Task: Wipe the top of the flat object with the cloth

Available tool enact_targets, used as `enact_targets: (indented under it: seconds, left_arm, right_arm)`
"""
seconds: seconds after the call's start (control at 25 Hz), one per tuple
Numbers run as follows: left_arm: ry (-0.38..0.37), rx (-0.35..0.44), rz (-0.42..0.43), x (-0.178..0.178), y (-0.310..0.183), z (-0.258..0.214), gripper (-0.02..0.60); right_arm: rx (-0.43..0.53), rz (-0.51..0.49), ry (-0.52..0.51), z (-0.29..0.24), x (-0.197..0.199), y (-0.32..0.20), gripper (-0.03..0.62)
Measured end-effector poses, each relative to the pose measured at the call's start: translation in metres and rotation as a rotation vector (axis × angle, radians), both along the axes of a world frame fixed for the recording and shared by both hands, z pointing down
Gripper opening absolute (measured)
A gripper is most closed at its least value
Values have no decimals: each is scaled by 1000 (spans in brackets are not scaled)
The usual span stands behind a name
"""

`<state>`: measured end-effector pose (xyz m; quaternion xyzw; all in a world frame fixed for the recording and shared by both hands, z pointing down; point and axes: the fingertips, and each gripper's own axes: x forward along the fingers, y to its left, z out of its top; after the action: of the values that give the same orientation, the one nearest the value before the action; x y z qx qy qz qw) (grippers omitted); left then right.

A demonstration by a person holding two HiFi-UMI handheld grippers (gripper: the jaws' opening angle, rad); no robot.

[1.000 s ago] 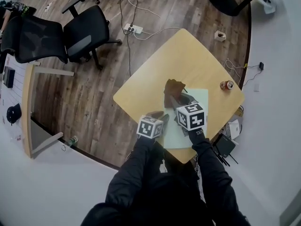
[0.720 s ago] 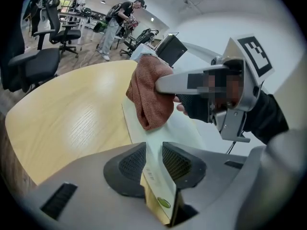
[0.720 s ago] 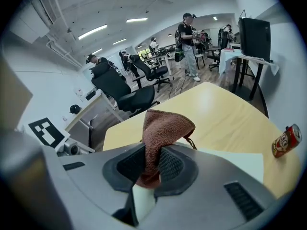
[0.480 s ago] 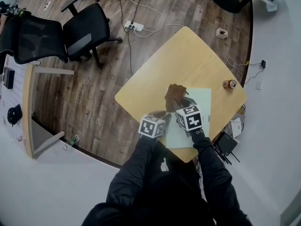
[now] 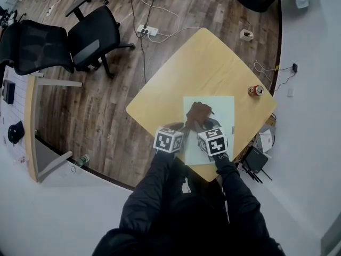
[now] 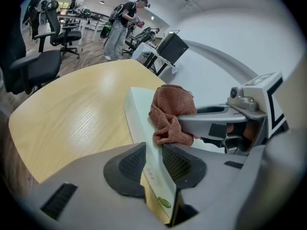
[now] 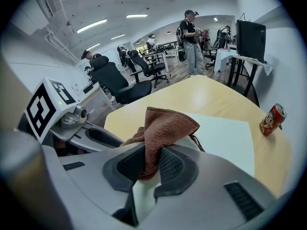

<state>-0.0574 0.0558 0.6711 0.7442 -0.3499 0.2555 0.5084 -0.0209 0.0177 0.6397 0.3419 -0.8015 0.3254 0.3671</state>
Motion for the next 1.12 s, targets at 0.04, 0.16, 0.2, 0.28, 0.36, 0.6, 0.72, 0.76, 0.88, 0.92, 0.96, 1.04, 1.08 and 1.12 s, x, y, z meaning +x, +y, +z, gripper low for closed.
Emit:
enact_targets:
  seconds: [0.04, 0.16, 0.2, 0.28, 0.36, 0.6, 0.72, 0.76, 0.88, 0.92, 0.96, 1.04, 1.08, 1.12]
  left_arm:
    - [-3, 0, -2, 0, 1, 0, 126]
    - [-9, 6, -10, 0, 1, 0, 126]
    - [-13, 9, -12, 0, 1, 0, 126]
    - [-20, 11, -15, 0, 0, 0, 126]
    - [-24, 8, -16, 0, 2, 0, 126]
    - [-33, 8, -39, 0, 3, 1, 124]
    - [-36, 15, -50, 0, 2, -1, 123]
    - [-37, 17, -53, 0, 2, -2, 123]
    - [-37, 18, -64, 0, 2, -2, 123]
    - [-38, 17, -68, 0, 3, -2, 123]
    - [-39, 17, -70, 1, 3, -2, 123]
    - [-42, 16, -72, 1, 3, -1, 123]
    - [-44, 16, -72, 1, 3, -1, 123]
    - [-47, 15, -71, 1, 3, -1, 123]
  right_arm:
    - [0, 3, 0, 0, 1, 4, 69]
    - [6, 12, 2, 0, 3, 13, 69]
    - [9, 14, 3, -1, 4, 15, 69]
    - [7, 12, 5, -1, 6, 20, 69]
    - [-4, 8, 7, 0, 8, 27, 69]
    - [-32, 11, 4, 1, 13, 51, 69]
    - [-43, -5, -2, 1, 12, 64, 69]
    - [-46, -11, -6, 1, 12, 68, 69]
    - [-52, -27, -13, 2, 10, 81, 69]
    - [-57, -28, -16, 2, 10, 85, 69]
    - [-62, -29, -19, 1, 10, 89, 69]
    - [-72, -37, -25, 1, 11, 97, 69]
    - [-78, -42, -28, 1, 11, 102, 69]
    - [-83, -46, -32, 1, 12, 107, 69]
